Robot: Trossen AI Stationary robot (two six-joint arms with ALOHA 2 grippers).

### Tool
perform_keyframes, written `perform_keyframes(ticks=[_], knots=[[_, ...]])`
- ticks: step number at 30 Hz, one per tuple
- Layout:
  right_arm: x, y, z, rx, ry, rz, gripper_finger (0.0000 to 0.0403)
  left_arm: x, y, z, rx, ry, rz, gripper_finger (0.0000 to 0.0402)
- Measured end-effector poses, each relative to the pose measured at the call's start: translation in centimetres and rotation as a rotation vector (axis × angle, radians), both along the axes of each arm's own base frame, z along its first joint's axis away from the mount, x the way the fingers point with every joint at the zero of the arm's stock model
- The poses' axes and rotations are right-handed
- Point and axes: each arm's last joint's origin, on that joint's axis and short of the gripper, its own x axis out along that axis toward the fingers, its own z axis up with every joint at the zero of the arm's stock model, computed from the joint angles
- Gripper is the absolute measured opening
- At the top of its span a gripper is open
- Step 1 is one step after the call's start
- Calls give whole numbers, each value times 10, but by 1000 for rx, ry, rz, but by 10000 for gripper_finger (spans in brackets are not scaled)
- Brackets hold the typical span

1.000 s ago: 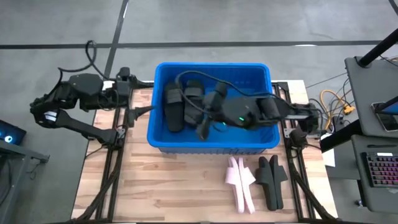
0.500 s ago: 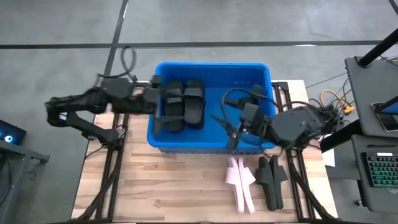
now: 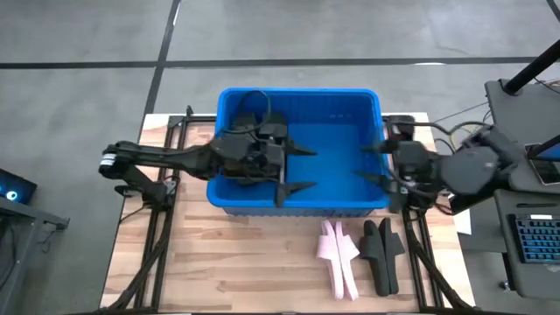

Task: Pick and place slides into bin
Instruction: Put the pink slide into the blue bin

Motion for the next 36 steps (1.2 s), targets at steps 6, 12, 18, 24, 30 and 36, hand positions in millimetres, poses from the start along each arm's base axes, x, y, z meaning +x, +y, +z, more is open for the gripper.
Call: perform_keyframes(ticks=[6,12,18,24,30,36], knots=[[-43,0,-3,-43,-27,48,224,23,-9,-9,-11,-85,-17,329],[-95,-18,-26,21,-95,85,224,29,-18,-16,-27,-91,80,329],[-123,-37,-71,182,-133,149,223,28,-22,-18,-37,-83,158,329],[-131,-44,-111,346,-213,237,223,27,-25,-19,-42,-79,194,329],[-134,-42,-133,421,-411,488,223,27,-31,-25,-42,-60,201,329],[-144,-56,-149,385,-709,674,223,35,-40,-37,-67,-31,194,329]])
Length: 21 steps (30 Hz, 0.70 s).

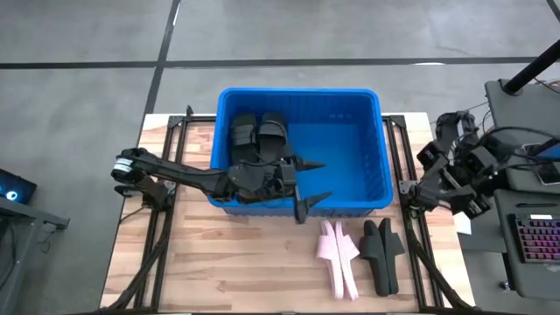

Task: Pick and place slides into bin
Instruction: Put the pink slide into the blue bin

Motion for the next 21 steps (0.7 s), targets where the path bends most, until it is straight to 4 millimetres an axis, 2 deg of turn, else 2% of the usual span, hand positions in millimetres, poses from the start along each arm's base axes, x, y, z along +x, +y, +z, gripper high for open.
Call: perform_keyframes(ticks=[5,12,18,21], knots=[[-8,-20,-16,49,-34,-33,223,10,-13,-19,-29,57,-29,329],[-15,-44,-26,159,3,-128,223,9,-47,-40,8,190,-115,329],[-17,-50,-27,182,-1,-132,224,0,-69,-60,-85,355,-189,329],[-16,-51,-27,189,19,-159,224,4,-81,-80,-120,444,-219,329]])
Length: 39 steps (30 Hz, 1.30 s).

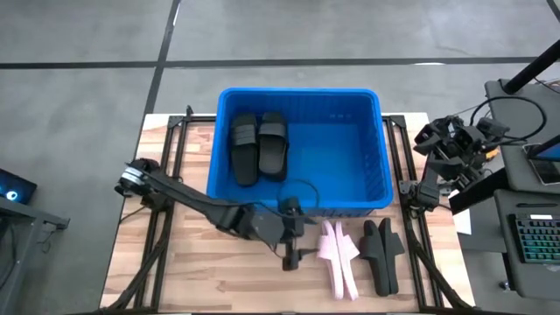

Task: Pick and place slides into bin
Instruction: Put the pink slide into the blue bin

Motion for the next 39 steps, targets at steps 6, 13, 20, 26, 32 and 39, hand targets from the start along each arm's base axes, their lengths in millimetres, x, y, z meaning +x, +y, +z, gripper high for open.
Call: perform_keyframes(ticks=[6,13,20,26,32,39], knots=[[0,0,0,15,10,-4,224,15,-32,-46,11,89,-61,329],[1,2,-1,36,22,11,224,35,-51,-81,12,73,-58,329],[3,7,-1,35,41,5,224,41,-55,-115,99,119,51,329],[6,14,-1,24,54,11,224,43,-54,-133,190,116,198,329],[8,19,-1,6,62,10,224,46,-55,-150,215,135,218,329],[8,20,-1,21,66,18,224,49,-53,-165,132,145,288,328]])
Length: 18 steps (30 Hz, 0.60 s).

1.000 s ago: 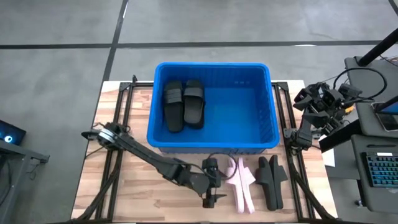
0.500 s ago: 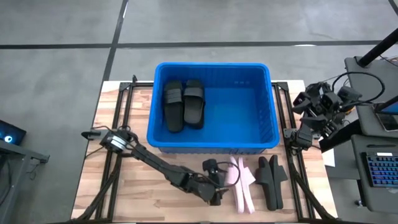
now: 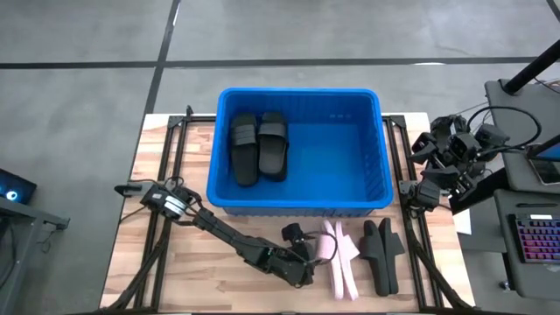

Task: Pick and place slides into bin
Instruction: Put the pink slide into the blue bin

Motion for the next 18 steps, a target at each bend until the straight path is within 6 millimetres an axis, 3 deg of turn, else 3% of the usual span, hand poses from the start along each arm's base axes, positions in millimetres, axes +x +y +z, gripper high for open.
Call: perform_keyframes(ticks=[6,18], knots=[[0,1,0,1,3,3,224,3,7,0,-30,-11,33,272],[0,1,0,27,7,11,224,6,15,-1,-52,-6,42,20]])
